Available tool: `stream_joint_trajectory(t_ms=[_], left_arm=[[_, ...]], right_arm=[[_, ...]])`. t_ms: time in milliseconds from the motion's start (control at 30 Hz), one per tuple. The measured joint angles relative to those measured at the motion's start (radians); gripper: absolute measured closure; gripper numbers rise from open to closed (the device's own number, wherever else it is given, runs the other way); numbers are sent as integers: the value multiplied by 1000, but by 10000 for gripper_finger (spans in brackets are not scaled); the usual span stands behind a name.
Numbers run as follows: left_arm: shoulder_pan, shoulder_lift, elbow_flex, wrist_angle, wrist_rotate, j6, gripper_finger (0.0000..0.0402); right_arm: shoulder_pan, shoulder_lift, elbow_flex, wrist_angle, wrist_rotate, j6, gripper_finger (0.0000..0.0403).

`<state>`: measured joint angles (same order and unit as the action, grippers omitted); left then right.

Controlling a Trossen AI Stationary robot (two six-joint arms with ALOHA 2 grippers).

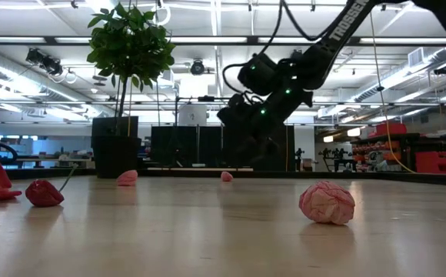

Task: Pick and placing Produce into tupperware
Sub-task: Put the top peach into the bin

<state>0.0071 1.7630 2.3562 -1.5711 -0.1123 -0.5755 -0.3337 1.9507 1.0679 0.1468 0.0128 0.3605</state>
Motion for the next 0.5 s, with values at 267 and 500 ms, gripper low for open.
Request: stream_joint_trajectory(t_ms=[267, 500], left_arm=[[36, -1, 0, 0, 0, 23, 382], [36, -1, 0, 0, 1, 64, 378]], right_arm=[[3, 91, 152, -176, 110, -21, 192], [0, 150, 227, -230, 113, -11, 193]])
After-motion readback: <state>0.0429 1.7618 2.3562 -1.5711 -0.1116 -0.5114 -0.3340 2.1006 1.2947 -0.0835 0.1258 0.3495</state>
